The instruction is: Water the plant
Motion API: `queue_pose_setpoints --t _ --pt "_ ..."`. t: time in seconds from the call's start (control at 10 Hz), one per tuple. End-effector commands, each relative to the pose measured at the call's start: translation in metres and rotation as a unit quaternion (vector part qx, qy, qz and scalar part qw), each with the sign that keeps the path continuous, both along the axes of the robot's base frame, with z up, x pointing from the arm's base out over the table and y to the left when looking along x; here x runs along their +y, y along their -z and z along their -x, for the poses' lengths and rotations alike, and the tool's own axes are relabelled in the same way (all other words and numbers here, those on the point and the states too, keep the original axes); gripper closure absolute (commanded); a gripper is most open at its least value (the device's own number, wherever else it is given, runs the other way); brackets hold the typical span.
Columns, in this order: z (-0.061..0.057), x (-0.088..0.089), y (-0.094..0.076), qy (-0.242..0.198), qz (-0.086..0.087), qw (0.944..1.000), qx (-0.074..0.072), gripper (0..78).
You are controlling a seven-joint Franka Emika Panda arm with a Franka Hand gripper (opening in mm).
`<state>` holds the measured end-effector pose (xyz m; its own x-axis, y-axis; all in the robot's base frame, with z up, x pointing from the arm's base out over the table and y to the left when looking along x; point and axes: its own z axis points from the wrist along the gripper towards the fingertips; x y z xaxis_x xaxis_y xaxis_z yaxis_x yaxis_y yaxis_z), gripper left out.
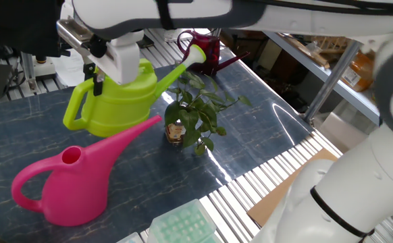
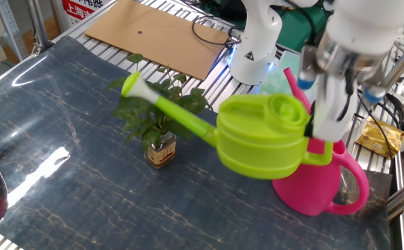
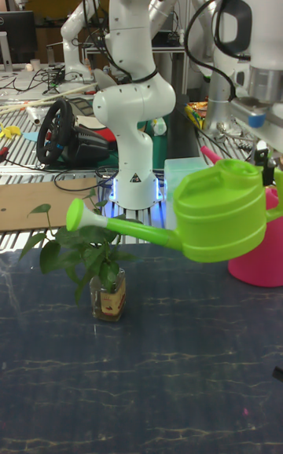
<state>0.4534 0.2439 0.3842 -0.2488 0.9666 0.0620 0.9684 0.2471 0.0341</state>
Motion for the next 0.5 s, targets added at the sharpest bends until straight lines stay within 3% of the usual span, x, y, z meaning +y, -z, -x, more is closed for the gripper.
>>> queue_pose_setpoints --t 0.1,0.5 --pt "0.0269 0.0098 -0.0225 0.012 -0.025 0.9995 0.012 76.2" --pt "0.0357 0.0074 -0.0260 0.014 -0.036 0.9990 0.021 76.2"
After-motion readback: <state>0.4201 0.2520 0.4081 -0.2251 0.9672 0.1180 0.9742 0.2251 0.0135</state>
